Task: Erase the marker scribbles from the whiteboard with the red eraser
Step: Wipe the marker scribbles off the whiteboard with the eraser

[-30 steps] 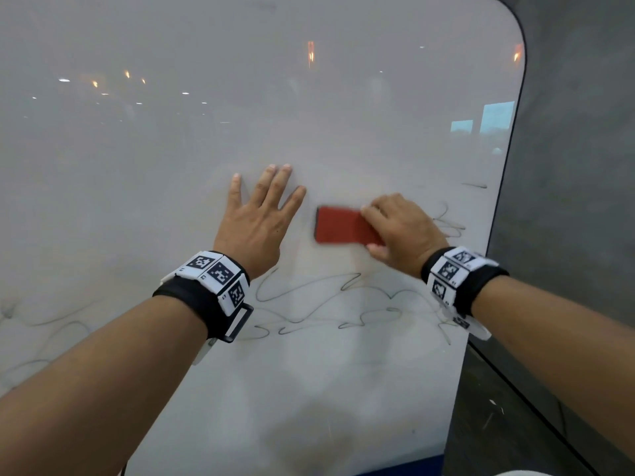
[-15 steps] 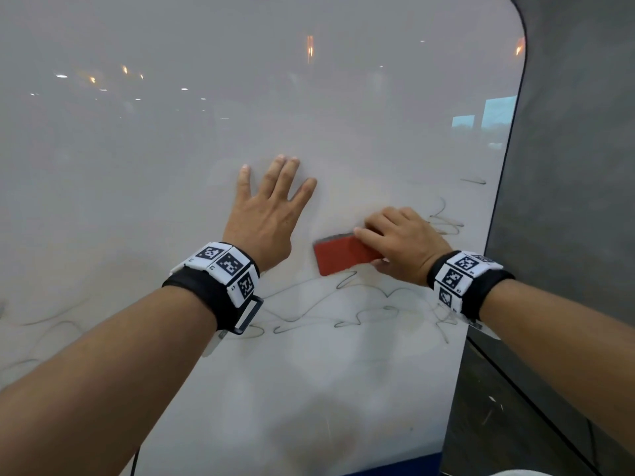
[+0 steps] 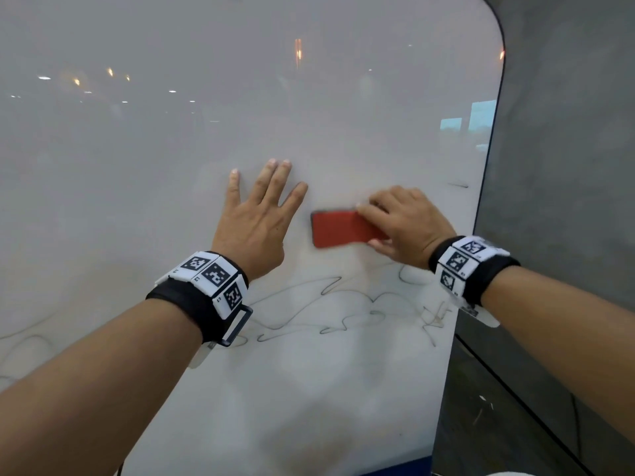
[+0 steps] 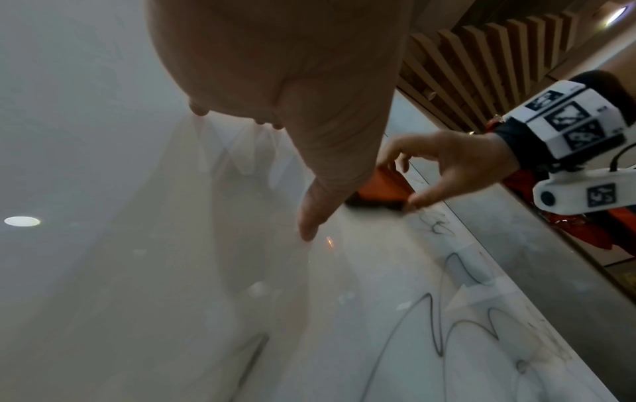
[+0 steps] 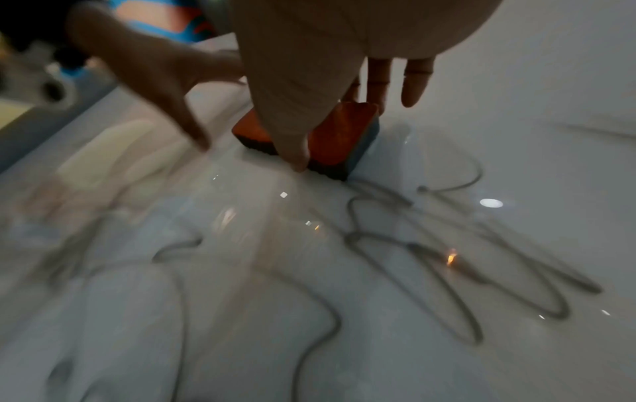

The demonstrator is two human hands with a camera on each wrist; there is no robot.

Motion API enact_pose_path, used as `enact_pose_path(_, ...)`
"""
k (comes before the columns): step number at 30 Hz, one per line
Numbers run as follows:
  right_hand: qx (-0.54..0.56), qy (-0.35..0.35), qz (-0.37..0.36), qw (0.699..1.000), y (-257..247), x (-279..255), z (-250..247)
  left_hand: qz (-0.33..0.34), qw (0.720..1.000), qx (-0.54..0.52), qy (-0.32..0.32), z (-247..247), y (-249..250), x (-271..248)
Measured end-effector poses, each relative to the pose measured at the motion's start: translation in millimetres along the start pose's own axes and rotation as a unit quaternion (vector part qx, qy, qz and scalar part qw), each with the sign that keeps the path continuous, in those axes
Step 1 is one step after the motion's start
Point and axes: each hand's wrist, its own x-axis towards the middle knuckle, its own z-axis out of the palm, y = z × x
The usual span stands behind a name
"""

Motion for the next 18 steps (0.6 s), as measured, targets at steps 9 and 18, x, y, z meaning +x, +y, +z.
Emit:
enact_pose_path(9,-0.004,-0.029,-0.039,0.999,-2.6,-19.0,9.9,0.0,1.0,-0.001,0.016,2.2,6.9,3.4)
enact_pose_path(18,0.027,0.028,0.119,0.992,26.8,2.0,-13.9,-0.005,1.0,-0.004,0.01,2.6,13.2,6.8)
